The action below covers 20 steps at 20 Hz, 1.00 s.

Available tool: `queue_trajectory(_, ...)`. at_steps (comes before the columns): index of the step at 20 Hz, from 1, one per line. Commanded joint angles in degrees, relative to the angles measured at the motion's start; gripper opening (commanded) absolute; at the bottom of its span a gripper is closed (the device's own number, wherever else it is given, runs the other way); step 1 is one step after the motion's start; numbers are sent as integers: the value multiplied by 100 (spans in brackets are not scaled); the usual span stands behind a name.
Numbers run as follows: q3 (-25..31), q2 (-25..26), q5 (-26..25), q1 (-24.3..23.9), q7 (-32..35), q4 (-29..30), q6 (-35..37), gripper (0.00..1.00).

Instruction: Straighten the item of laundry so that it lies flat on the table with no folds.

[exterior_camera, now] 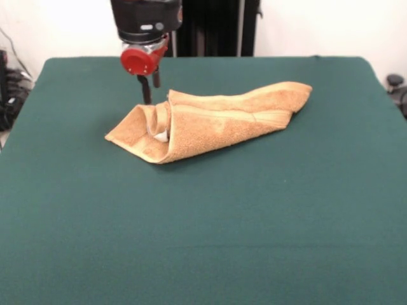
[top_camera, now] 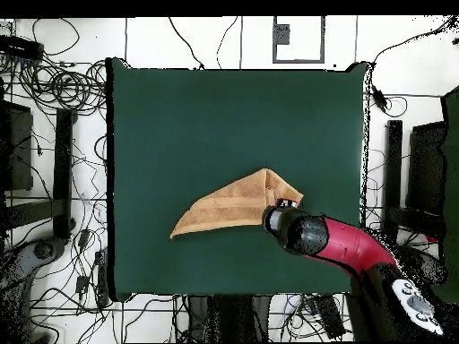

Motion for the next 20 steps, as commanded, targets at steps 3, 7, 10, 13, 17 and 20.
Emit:
queue_trajectory(3, 1133, 3, -386, -709, -1761, 268, 280, 100)
queue_trajectory(7, 1365, -3, -338, -865, -1411, 407, 187, 100)
queue_trajectory(10, 1463, -49, -280, -910, -1176, 454, 237, 100)
queue_trajectory(13, 1590, -11, -235, -992, -1036, 516, 135, 100)
queue_trajectory(17, 1645, -2, -258, -998, -931, 549, 72, 100)
queue_trajectory(20, 1774, 37, -223, -1068, -841, 618, -75, 100)
